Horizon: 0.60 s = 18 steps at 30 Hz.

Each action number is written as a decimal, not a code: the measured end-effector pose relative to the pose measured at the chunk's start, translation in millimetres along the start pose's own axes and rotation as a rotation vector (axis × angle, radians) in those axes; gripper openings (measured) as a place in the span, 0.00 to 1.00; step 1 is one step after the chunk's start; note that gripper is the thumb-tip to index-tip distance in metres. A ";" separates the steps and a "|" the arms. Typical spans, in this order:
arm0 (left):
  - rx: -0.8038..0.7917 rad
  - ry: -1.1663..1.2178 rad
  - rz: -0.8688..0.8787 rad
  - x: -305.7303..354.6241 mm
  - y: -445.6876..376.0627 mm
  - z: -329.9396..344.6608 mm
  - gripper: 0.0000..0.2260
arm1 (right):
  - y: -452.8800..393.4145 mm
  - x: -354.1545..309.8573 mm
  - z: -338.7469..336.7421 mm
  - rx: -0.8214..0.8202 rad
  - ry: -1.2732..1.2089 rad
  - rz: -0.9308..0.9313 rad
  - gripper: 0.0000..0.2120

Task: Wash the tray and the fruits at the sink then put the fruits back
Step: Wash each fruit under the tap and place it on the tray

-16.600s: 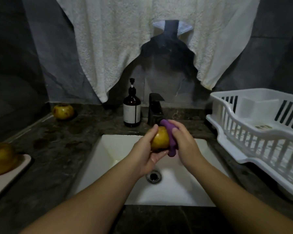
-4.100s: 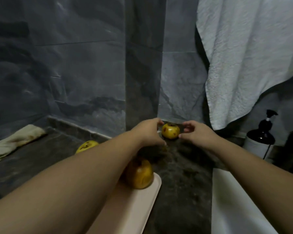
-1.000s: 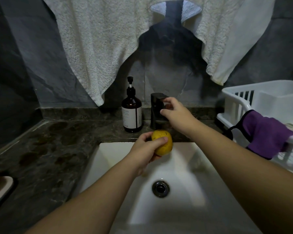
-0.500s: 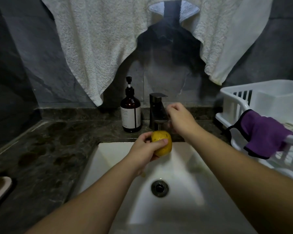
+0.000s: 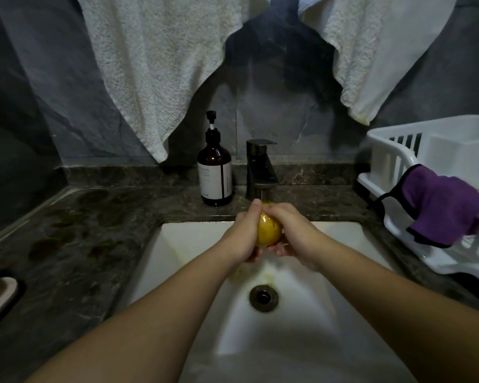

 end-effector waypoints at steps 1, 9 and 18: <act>0.023 -0.024 0.009 -0.5 -0.6 0.3 0.30 | -0.9 1.8 0.4 -0.004 0.006 0.035 0.26; -0.073 0.036 -0.055 -2.5 -4.2 3.8 0.33 | -4.3 11.0 2.4 0.018 0.074 -0.010 0.24; -0.022 -0.017 -0.018 -2.9 -4.7 0.8 0.32 | -4.0 12.4 7.0 0.013 0.011 0.059 0.24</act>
Point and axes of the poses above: each hand's wrist, its own y-axis away from the middle knuckle, its own z-axis out of the palm, x = y × z, the point moved 3 cm from there along -y, towards the middle knuckle, and after that the axes turned 8 degrees about -y, right-handed, at the moved point
